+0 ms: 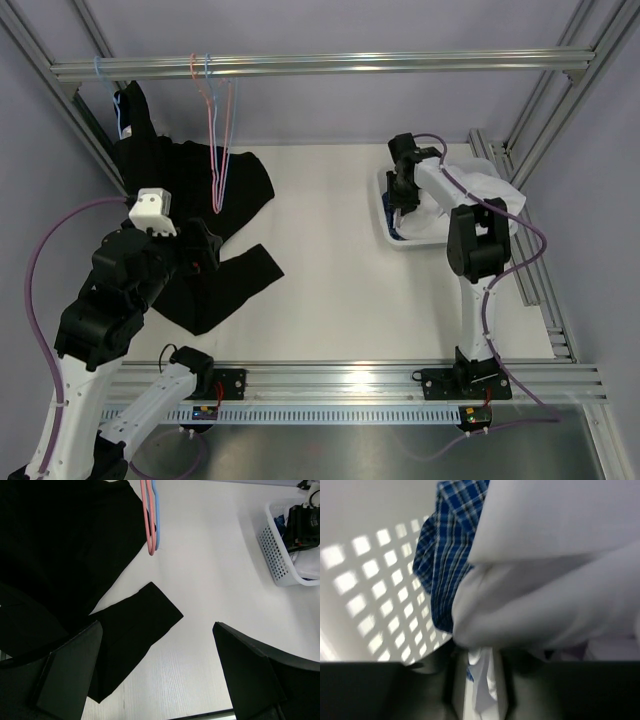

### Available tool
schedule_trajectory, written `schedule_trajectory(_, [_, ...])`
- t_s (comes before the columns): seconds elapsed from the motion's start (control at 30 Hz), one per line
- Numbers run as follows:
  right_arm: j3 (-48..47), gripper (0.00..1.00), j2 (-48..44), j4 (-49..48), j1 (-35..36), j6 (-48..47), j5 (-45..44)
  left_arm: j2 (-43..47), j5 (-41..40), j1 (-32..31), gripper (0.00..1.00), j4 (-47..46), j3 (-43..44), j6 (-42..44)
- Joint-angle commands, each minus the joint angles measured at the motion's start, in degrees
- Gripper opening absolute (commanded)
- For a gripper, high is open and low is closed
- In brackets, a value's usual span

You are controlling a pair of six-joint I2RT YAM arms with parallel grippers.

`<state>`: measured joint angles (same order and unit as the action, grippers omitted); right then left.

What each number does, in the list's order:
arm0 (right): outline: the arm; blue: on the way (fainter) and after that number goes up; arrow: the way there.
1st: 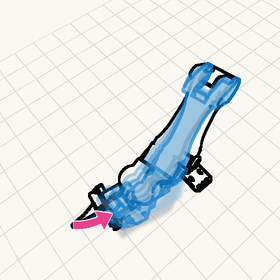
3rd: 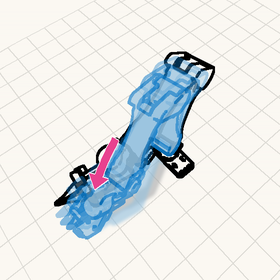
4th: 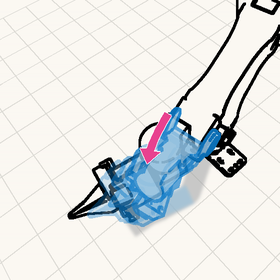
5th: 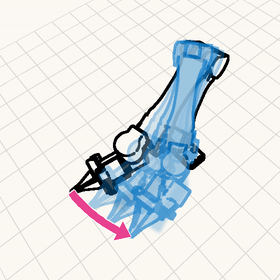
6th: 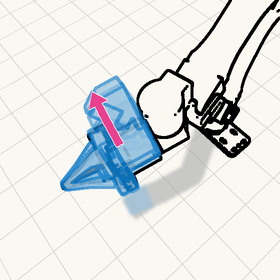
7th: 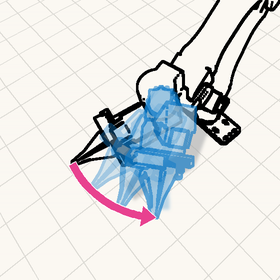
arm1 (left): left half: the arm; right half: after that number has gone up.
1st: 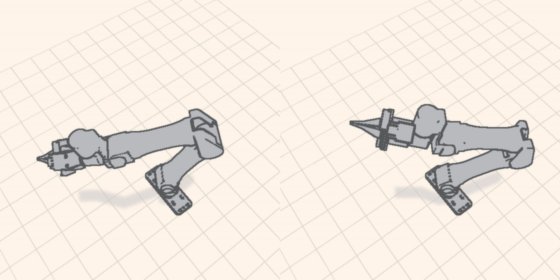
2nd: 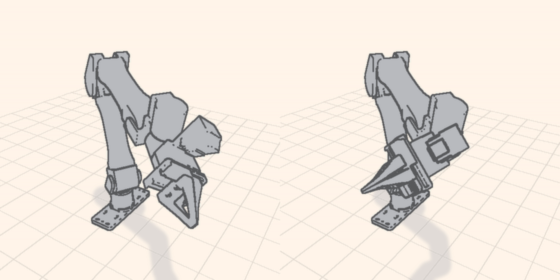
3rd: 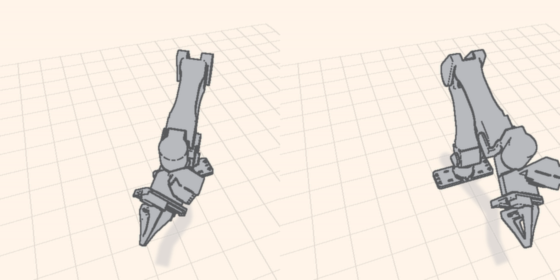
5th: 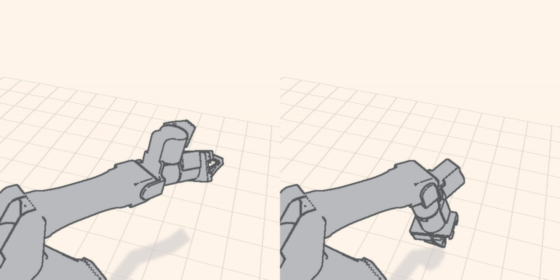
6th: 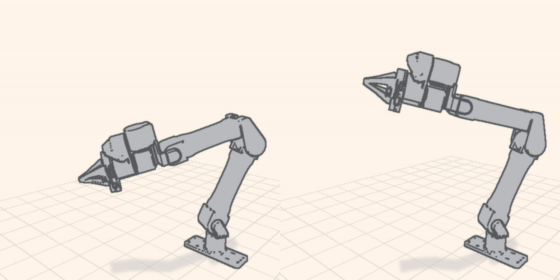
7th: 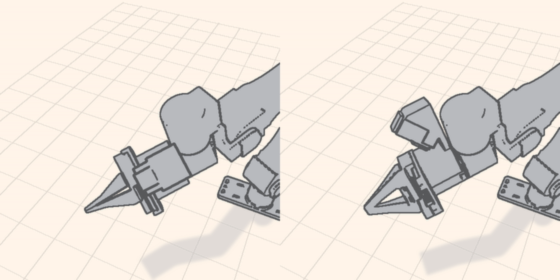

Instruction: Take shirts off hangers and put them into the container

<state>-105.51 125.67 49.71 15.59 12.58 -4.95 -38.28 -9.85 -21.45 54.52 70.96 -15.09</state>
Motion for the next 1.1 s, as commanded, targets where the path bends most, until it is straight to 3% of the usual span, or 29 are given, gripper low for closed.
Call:
schedule_trajectory(0.0, [-3.46, 0.42, -10.25, 3.72, -0.65, 0.08, 0.55, 0.05, 0.00, 0.18, 0.99, -2.05, -0.03, -0.46])
schedule_trajectory(0.07, [-3.91, 0.55, -15.61, 4.69, -0.74, 0.69, 0.56, -0.12, 0.27, 0.18, 0.99, -2.58, 0.14, -0.38])
schedule_trajectory(0.2, [-0.33, 0.70, -23.79, 4.78, -2.22, 4.02, -5.32, -0.30, 1.05, 0.18, 0.99, -3.02, 0.23, -0.38])
schedule_trajectory(0.3, [5.99, 0.77, -29.41, 3.73, -6.78, 8.16, -13.05, -0.04, 1.50, 0.18, 0.99, -3.11, -0.03, -0.46])
schedule_trajectory(0.47, [14.62, 0.79, -33.82, -3.21, -14.88, 10.97, -15.70, 0.31, 1.94, 0.18, 0.99, -2.93, -0.38, -0.38])
schedule_trajectory(0.63, [19.99, 0.79, -29.01, -9.54, -20.51, 11.68, -12.55, 1.10, 2.64, 0.18, 0.99, -2.49, -0.64, -0.64])
schedule_trajectory(0.87, [17.62, 0.79, -15.37, -8.76, -20.26, 10.62, 6.76, 2.33, 2.20, 0.18, 0.99, -2.14, -1.44, -0.55])
schedule_trajectory(1.07, [20.34, 0.81, -12.29, -7.79, -16.21, 11.33, 7.06, 2.07, 1.94, 0.18, 0.99, -2.31, -1.44, -0.29])
